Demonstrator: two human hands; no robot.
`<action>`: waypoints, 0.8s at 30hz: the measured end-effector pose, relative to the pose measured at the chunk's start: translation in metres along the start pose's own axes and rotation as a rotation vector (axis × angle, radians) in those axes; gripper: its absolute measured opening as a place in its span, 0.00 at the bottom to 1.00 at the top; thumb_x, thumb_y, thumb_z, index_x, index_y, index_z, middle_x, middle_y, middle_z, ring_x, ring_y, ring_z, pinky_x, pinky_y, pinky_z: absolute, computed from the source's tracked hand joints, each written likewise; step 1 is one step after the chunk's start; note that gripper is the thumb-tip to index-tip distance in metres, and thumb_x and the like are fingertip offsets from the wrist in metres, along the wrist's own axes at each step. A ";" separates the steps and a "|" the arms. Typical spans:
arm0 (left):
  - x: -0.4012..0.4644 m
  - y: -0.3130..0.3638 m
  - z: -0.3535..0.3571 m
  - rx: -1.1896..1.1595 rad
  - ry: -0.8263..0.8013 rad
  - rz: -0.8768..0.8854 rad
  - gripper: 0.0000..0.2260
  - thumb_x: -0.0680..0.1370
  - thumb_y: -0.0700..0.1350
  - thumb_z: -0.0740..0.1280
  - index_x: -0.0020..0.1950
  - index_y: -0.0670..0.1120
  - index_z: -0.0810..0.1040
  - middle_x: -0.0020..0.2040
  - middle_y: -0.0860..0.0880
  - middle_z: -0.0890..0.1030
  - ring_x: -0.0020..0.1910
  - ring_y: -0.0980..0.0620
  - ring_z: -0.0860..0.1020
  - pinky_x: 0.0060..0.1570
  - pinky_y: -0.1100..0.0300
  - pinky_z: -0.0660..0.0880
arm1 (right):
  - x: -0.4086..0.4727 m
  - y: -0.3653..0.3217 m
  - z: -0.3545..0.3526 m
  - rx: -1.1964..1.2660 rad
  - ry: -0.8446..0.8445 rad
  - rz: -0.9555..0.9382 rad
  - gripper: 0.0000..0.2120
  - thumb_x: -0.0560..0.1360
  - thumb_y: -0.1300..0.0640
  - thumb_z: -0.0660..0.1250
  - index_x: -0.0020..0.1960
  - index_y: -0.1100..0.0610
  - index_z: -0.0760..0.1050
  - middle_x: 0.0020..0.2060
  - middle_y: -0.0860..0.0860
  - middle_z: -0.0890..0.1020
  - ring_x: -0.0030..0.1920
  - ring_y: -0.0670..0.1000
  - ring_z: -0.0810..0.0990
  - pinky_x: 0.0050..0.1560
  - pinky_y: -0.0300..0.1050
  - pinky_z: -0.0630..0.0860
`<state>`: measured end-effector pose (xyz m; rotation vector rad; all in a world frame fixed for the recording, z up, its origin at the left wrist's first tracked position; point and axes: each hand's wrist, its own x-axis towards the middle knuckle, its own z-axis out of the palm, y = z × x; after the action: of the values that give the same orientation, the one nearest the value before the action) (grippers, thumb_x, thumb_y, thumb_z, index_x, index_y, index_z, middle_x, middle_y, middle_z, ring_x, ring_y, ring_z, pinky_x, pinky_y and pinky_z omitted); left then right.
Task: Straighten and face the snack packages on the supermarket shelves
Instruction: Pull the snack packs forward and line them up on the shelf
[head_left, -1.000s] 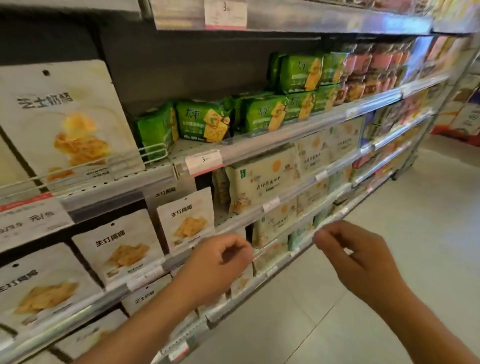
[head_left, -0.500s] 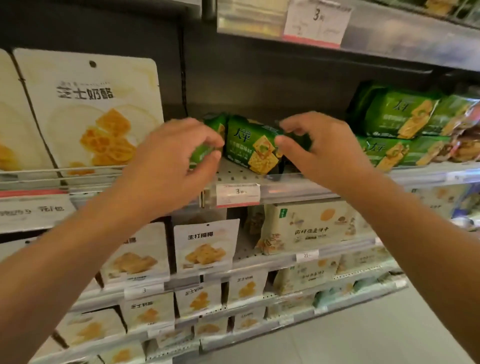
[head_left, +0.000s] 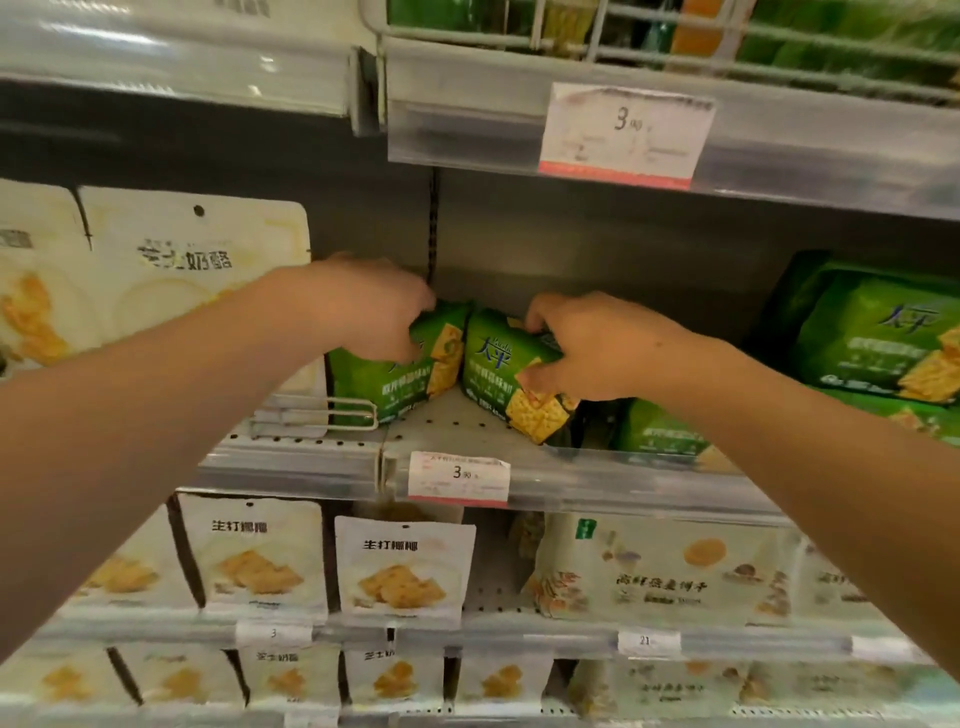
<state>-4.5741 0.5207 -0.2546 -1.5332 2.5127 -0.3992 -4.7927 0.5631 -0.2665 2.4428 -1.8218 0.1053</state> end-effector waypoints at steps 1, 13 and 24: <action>0.001 0.000 -0.001 -0.022 -0.002 -0.002 0.19 0.75 0.57 0.67 0.64 0.52 0.74 0.40 0.56 0.71 0.45 0.50 0.71 0.46 0.56 0.70 | -0.001 0.004 -0.001 0.024 0.006 -0.013 0.24 0.72 0.41 0.69 0.62 0.49 0.68 0.38 0.44 0.73 0.37 0.46 0.74 0.34 0.44 0.73; 0.026 0.005 -0.008 -0.533 0.057 0.021 0.25 0.72 0.40 0.75 0.65 0.56 0.74 0.61 0.53 0.76 0.58 0.50 0.75 0.58 0.54 0.73 | -0.019 0.018 0.002 0.240 0.011 -0.134 0.20 0.72 0.45 0.72 0.59 0.39 0.66 0.47 0.44 0.79 0.41 0.42 0.77 0.39 0.43 0.75; 0.026 -0.003 -0.010 -0.772 -0.124 0.102 0.16 0.78 0.52 0.66 0.64 0.66 0.71 0.67 0.57 0.72 0.58 0.57 0.73 0.59 0.50 0.72 | -0.053 0.061 -0.011 0.234 0.031 -0.061 0.34 0.64 0.29 0.66 0.67 0.39 0.67 0.57 0.34 0.70 0.58 0.39 0.71 0.47 0.26 0.64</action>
<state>-4.5859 0.4976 -0.2442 -1.5422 2.7681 0.7451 -4.8667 0.5974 -0.2589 2.6305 -1.8128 0.3703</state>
